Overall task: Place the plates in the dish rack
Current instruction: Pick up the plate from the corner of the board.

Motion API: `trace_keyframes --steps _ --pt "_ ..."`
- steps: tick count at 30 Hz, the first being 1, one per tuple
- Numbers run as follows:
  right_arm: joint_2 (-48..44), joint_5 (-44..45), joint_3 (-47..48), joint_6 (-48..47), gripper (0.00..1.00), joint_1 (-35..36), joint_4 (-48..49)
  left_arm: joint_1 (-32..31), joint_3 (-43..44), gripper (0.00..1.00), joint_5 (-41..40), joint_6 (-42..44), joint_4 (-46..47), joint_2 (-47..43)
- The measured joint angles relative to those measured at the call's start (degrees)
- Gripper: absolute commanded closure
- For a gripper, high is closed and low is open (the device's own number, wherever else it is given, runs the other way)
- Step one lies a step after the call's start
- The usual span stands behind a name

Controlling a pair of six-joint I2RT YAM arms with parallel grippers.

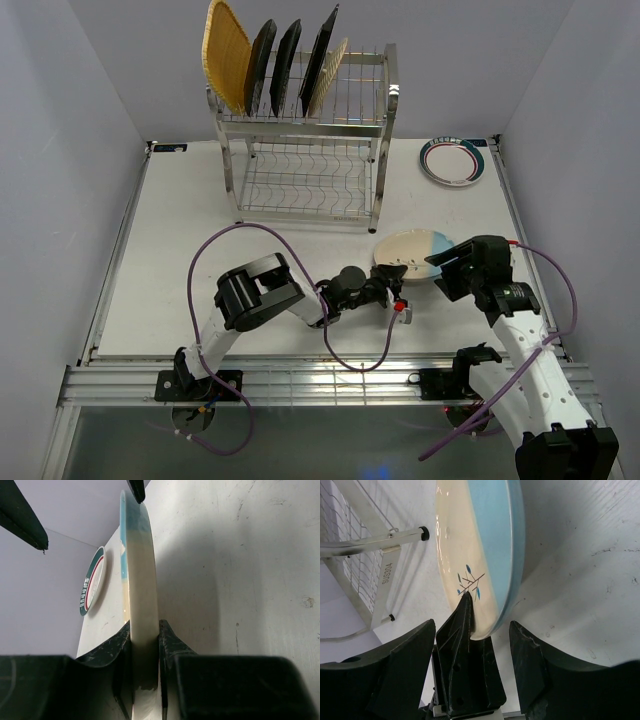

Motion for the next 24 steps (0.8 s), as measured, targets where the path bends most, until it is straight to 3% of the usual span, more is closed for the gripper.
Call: trace_keyframes --steps 24 --pt "-3.74 2.54 -7.1 0.9 0.36 0.0 6.32 -0.26 -0.48 1.0 -2.23 -8.79 -2.6 -4.0"
